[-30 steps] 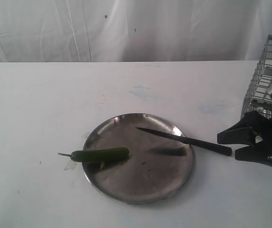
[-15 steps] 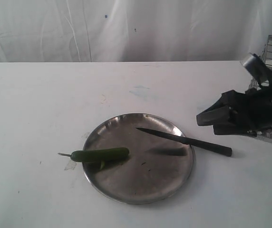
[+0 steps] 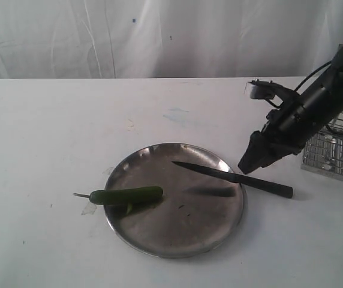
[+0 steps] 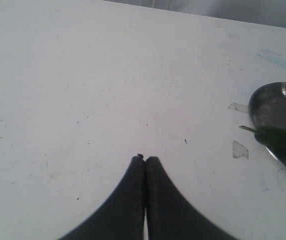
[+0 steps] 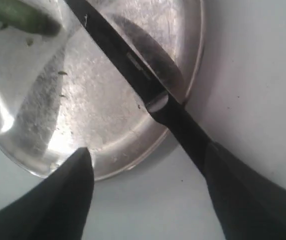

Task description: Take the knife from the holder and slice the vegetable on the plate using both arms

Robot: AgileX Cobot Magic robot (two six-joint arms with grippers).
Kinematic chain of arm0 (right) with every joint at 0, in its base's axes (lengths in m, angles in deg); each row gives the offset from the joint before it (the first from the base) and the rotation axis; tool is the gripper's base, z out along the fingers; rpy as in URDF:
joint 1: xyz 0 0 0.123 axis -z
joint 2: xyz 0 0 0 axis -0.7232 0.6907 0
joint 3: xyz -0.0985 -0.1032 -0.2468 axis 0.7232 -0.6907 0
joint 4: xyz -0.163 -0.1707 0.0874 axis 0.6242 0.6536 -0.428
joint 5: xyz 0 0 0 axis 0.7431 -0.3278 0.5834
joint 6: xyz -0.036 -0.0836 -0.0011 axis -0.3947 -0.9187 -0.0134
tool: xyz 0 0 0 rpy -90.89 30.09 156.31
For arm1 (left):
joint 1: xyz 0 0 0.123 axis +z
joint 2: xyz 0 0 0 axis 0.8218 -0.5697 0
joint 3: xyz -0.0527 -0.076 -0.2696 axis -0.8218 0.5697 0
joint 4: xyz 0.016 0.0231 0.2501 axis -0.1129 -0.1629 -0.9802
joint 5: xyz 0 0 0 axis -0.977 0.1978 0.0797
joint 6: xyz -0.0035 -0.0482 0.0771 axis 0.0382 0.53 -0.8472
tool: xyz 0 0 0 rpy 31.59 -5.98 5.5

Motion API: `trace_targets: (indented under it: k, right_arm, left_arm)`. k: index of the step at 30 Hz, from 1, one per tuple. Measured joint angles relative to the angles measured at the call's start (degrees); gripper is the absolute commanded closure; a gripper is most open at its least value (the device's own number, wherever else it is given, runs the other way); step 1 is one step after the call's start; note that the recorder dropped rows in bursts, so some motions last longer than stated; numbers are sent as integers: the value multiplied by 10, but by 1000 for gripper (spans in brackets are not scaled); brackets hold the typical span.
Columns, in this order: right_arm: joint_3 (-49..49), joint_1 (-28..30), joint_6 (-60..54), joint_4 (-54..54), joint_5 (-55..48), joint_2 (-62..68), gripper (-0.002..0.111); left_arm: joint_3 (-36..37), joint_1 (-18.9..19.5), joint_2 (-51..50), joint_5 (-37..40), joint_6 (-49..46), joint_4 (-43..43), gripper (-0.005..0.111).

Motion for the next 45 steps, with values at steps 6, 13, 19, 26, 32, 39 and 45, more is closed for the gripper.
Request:
trace_targets:
  k: [6,13,19,26,32,39,45]
  right_arm:
    - [2,0,-64,14,-5,26,48]
    - [4,0,-114,45,8,33,48]
    - [4,0,-119,53,25,37,48]
    - [4,0,-137,65,30,55,48]
    - [4,0,-164,67,30,64,48]
    - [4,0,-170,65,31,76,71]
    - [4,0,-170,71,19,80,88]
  left_arm:
    - [0,0,0,0,0,0,107]
    - [0,0,0,0,0,0,107]
    - [0,0,0,0,0,0,107]
    - [0,0,0,0,0,0,107]
    - [0,0,0,0,0,0,107]
    - [0,0,0,0,0,0,107]
    - [0,0,0,0,0,0,107]
